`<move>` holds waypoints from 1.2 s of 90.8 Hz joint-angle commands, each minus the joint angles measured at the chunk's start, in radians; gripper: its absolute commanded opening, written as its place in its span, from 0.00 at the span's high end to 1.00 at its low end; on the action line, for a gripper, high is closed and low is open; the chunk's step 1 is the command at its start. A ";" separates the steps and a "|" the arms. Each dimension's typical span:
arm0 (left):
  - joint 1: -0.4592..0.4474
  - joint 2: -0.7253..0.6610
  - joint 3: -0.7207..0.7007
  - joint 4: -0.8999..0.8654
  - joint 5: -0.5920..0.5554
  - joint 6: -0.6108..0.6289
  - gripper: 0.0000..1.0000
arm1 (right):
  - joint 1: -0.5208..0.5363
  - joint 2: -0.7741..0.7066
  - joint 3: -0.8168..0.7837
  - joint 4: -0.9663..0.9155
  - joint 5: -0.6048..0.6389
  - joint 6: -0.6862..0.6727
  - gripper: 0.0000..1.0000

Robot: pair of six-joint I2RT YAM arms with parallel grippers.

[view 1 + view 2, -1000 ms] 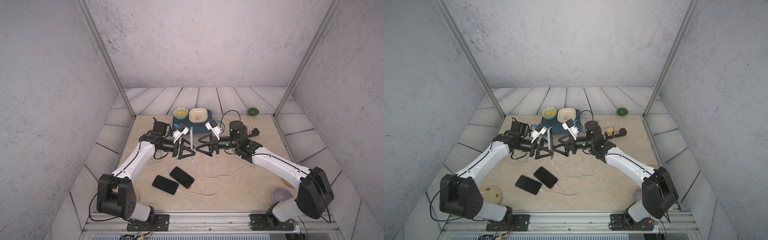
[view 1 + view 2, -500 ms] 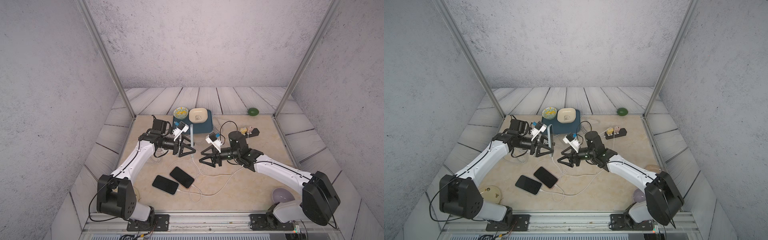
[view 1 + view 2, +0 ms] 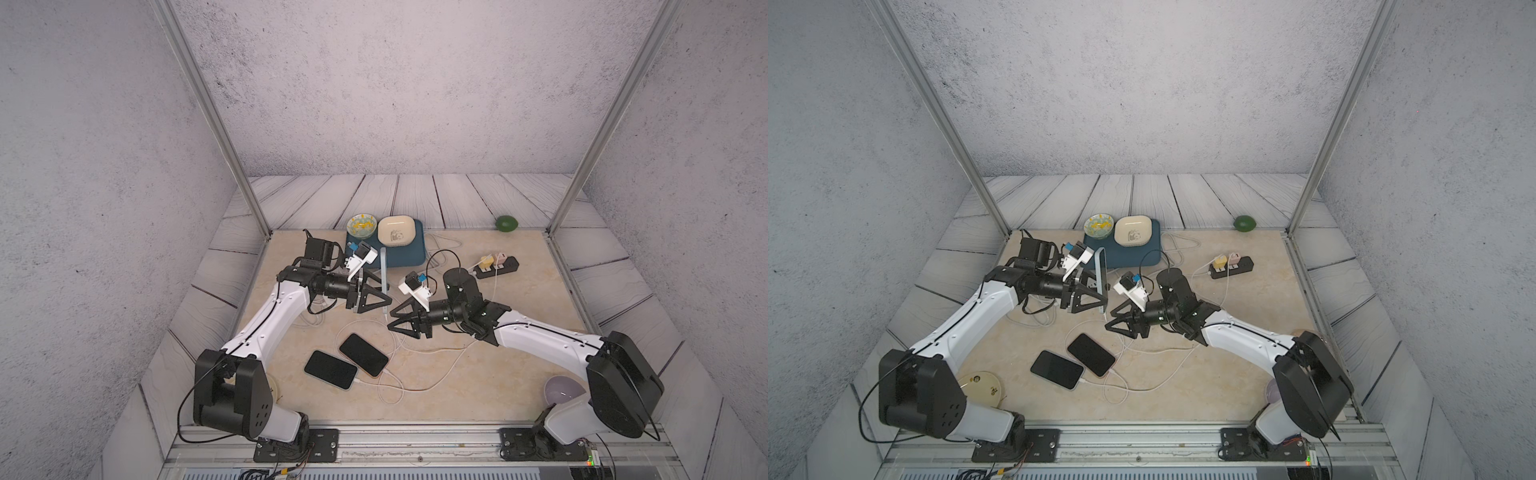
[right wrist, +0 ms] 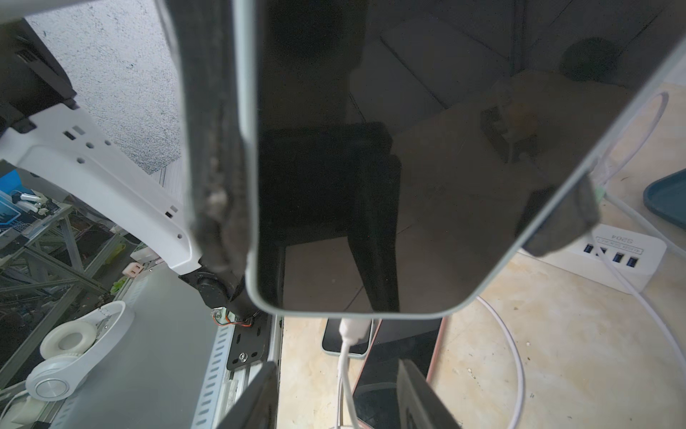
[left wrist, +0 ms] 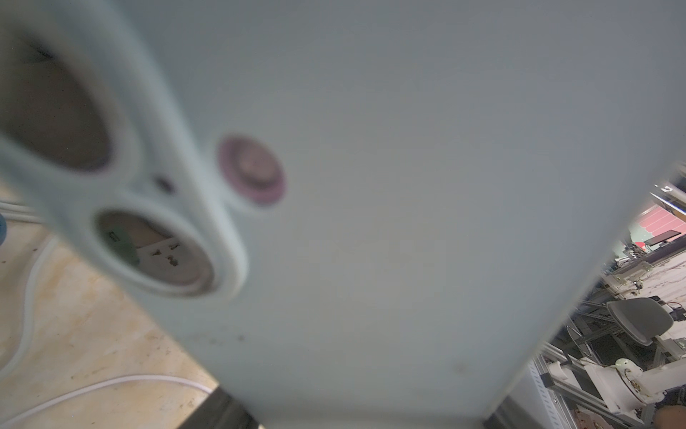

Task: Unplug the charging cable from the phone
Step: Remove the charging cable from the phone.

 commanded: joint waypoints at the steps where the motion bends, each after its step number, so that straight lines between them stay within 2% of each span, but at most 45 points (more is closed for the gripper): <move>1: -0.003 -0.017 0.031 0.022 0.040 -0.004 0.89 | 0.013 0.019 -0.002 0.056 0.005 0.015 0.51; 36: -0.003 -0.017 0.028 0.020 0.040 0.000 0.89 | 0.032 0.055 -0.002 0.073 0.007 0.023 0.71; 58: -0.001 -0.015 0.029 0.016 0.042 0.007 0.89 | 0.032 0.055 -0.001 0.047 0.012 0.014 0.92; 70: -0.001 -0.014 0.030 0.016 0.041 0.007 0.89 | 0.035 0.058 0.001 0.032 0.003 0.006 1.00; 85: -0.001 -0.015 0.034 0.015 0.040 0.006 0.89 | 0.046 0.058 -0.008 0.026 -0.004 -0.005 1.00; 109: 0.000 -0.012 0.041 0.016 0.050 -0.004 0.90 | 0.054 0.063 -0.058 0.113 -0.011 0.040 1.00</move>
